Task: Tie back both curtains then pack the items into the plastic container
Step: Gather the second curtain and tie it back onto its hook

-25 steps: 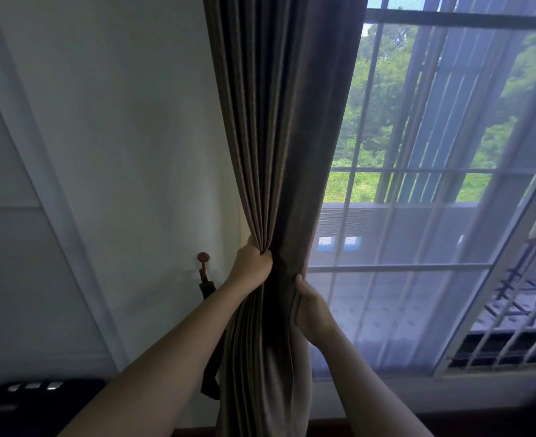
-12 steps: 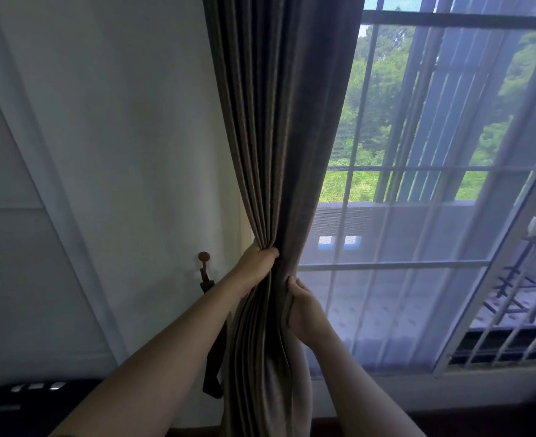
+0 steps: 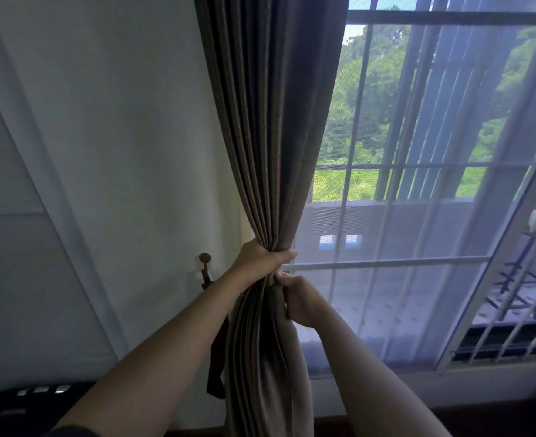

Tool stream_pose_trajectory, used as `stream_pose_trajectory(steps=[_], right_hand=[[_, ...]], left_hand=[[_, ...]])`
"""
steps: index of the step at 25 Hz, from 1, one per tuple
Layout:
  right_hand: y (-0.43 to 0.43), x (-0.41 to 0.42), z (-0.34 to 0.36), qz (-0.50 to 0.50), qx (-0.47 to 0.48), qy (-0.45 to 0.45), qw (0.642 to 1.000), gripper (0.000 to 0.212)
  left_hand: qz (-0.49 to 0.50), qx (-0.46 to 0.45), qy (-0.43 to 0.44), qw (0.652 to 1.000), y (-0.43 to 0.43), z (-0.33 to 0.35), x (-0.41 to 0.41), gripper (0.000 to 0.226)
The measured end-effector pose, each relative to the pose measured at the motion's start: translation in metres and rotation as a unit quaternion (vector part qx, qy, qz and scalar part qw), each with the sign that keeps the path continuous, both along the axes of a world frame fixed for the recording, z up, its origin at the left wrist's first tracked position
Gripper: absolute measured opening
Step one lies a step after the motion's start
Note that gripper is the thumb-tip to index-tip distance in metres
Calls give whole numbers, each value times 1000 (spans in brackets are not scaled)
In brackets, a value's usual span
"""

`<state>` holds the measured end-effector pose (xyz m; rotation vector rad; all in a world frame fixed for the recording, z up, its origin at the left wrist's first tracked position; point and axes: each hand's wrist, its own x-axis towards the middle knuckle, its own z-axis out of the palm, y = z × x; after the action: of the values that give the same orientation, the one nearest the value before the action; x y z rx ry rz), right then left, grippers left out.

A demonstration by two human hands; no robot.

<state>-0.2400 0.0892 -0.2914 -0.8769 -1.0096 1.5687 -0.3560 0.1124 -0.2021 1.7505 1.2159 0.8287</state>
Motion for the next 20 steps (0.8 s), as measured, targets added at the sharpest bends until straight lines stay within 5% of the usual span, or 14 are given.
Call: stream_pose_trajectory(steps=[11,16,20], right_hand=[[-5,2,12,56,-102,29,993,26],[-1,-10,10,-3,-65,59,996,16],[4,-22,-7,-163,-53,-119,978,48]], left_hand=[[108,52,3,993,-13,1,16,37],[191,77,-1,979,-17,1,17,39],[250,102,-16,963,-15,4,6,36]])
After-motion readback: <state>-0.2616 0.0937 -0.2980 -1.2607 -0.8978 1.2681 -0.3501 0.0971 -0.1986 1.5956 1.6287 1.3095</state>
